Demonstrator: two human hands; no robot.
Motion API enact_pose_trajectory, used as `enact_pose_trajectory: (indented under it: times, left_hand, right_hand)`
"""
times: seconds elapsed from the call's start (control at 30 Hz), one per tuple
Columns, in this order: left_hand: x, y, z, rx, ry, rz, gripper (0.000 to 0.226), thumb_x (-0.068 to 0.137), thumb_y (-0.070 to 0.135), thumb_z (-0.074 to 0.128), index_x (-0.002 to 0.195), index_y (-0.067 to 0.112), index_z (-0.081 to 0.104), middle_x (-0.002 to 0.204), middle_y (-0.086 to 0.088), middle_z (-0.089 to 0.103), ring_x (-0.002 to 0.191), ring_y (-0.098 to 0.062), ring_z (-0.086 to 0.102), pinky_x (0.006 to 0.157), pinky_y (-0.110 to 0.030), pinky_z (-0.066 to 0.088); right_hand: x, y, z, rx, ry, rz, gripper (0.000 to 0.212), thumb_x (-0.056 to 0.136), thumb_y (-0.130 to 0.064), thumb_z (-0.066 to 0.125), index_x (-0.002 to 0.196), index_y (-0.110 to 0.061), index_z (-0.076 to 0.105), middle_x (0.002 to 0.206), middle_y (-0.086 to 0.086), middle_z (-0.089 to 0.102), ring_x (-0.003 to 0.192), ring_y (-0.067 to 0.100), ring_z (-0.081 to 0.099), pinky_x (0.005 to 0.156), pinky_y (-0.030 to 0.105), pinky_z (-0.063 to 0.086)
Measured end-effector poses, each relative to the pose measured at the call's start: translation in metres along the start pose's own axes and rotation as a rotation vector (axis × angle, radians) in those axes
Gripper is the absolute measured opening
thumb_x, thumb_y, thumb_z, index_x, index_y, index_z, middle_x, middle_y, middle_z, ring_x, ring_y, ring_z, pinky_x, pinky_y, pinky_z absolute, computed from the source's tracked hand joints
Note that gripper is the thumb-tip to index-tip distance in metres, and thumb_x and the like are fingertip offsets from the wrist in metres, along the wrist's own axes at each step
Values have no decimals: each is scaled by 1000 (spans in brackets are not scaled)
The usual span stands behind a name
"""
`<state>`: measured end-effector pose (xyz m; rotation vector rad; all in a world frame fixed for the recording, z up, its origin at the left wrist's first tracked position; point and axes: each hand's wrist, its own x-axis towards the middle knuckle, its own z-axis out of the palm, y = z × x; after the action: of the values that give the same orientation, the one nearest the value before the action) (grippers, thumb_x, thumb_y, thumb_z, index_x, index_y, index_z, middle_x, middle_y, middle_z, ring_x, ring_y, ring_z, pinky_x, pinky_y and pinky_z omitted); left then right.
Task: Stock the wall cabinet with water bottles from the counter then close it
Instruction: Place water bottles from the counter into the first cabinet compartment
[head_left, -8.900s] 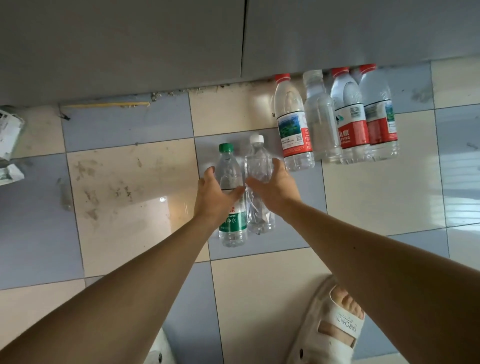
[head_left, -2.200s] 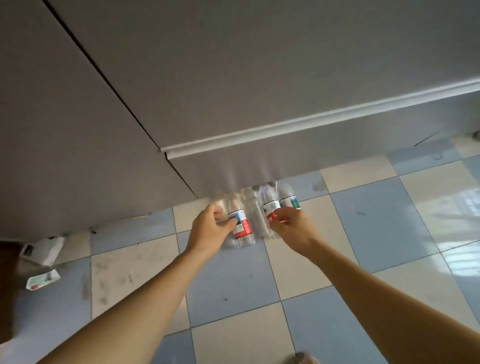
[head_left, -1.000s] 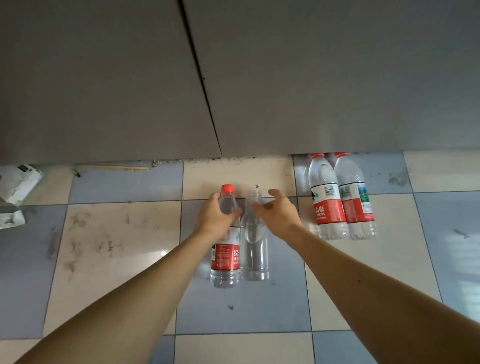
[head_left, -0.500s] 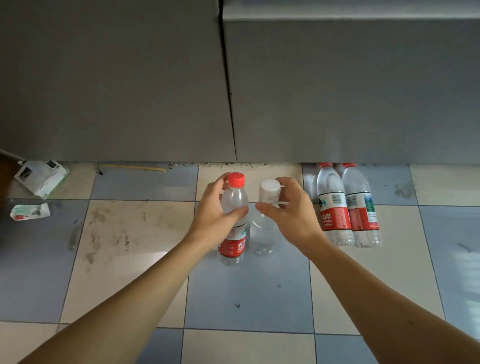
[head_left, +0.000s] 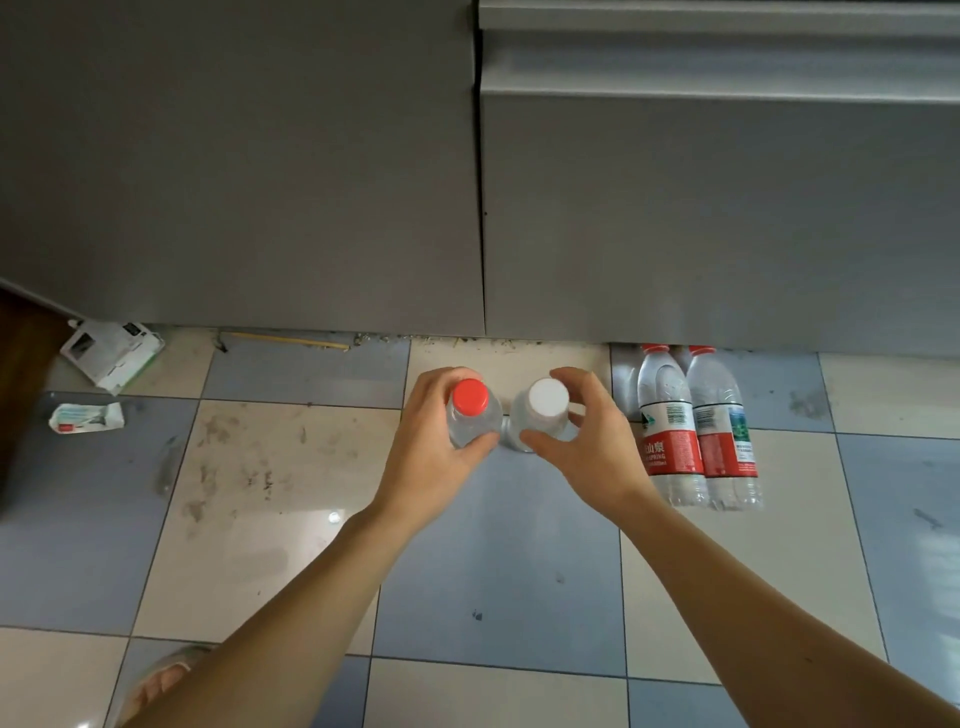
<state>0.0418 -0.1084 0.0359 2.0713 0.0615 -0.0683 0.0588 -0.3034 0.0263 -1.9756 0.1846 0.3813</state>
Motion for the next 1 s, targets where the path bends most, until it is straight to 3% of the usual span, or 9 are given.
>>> enact_pose_trajectory:
  times: [0.13, 0.27, 0.37, 0.43, 0.6, 0.73, 1.0]
  left_hand:
    - [-3, -28, 8, -103, -31, -156, 63, 76, 18, 89, 128, 28, 54, 126, 10, 61, 118, -10, 58, 100, -31, 50]
    - [-4, -59, 25, -157, -8, -267, 69, 71, 17, 91, 126, 32, 52, 127, 7, 63, 118, -12, 61, 102, -36, 51]
    - [1, -71, 42, -232, 29, -310, 67, 71, 18, 93, 128, 23, 59, 123, 2, 68, 114, -17, 66, 100, -42, 54]
    - [3, -74, 50, -259, 34, -330, 63, 72, 19, 92, 127, 16, 62, 119, -1, 71, 111, -19, 68, 98, -45, 55]
    - [0, -66, 50, -290, 68, -366, 61, 70, 18, 93, 123, 16, 63, 113, 0, 73, 105, -16, 70, 95, -41, 57]
    - [-16, -41, 26, -321, 73, -416, 60, 71, 17, 92, 123, 20, 62, 114, 3, 73, 106, -16, 70, 96, -41, 57]
    - [-52, 113, -104, -318, 85, -456, 52, 73, 19, 91, 117, 27, 64, 106, 12, 75, 98, -6, 70, 90, -28, 58]
  right_hand:
    - [5, 33, 5, 21, -64, 117, 94, 73, -23, 92, 150, -26, 37, 145, -10, 50, 130, 12, 49, 111, 34, 42]
    - [24, 61, 23, 87, -87, 191, 85, 72, -14, 90, 143, -28, 46, 126, -9, 61, 122, 17, 56, 91, 26, 50]
    - [38, 71, 42, 154, -59, 202, 74, 68, -13, 89, 134, -25, 57, 121, 2, 67, 124, 32, 56, 99, 49, 53]
    - [42, 73, 48, 184, -48, 197, 74, 66, -17, 90, 132, -26, 59, 123, 4, 67, 126, 35, 54, 103, 51, 50]
    - [29, 68, 47, 196, 10, 202, 72, 65, -17, 94, 127, -30, 60, 120, -1, 68, 120, 24, 59, 102, 46, 52]
    - [6, 35, 35, 177, 17, 211, 71, 66, -16, 93, 122, -39, 56, 115, -9, 67, 114, 17, 60, 89, 29, 49]
    - [-78, -135, -14, 168, -47, 211, 69, 69, -16, 93, 126, -31, 58, 115, -11, 66, 111, 13, 59, 76, 14, 43]
